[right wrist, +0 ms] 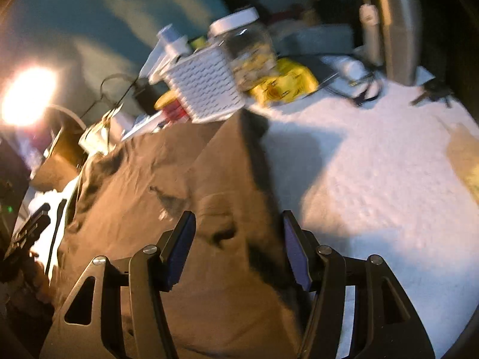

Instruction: Fold small clothes

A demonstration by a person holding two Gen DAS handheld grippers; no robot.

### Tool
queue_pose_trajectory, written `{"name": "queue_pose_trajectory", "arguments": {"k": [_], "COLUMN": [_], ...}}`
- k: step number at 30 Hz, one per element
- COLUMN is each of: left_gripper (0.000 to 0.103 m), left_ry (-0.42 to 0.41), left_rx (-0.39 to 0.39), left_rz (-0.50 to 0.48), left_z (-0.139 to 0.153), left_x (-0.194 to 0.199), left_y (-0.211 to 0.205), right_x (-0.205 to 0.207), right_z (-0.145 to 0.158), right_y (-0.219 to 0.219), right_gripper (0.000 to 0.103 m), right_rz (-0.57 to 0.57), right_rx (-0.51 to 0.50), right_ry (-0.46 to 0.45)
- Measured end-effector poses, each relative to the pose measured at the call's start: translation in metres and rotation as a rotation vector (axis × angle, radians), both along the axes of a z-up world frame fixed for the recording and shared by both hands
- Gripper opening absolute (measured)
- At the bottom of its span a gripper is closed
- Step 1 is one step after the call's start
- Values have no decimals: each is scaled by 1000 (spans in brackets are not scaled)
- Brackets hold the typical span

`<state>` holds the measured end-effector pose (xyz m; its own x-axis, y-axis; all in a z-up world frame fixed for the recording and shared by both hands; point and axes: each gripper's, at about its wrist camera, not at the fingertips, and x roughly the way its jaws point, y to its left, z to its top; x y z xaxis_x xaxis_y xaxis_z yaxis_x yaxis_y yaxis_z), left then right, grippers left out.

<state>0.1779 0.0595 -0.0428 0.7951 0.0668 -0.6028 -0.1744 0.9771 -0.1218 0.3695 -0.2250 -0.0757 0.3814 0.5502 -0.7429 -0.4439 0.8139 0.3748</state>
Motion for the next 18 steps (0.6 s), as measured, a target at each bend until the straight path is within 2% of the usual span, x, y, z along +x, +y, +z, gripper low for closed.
{"name": "queue_pose_trajectory", "arguments": {"k": [10, 18], "left_gripper": [103, 103], "left_ry": [28, 27], "left_rx": [9, 17], "left_rz": [35, 47], "left_z": [-8, -8], "left_x": [-13, -25], "left_y": [14, 43], "right_x": [-52, -75], "right_z": [-22, -4], "right_y": [29, 23], "right_gripper": [61, 61], "right_rz": [192, 120], "right_rx": [-69, -95], "right_ry": [89, 37]}}
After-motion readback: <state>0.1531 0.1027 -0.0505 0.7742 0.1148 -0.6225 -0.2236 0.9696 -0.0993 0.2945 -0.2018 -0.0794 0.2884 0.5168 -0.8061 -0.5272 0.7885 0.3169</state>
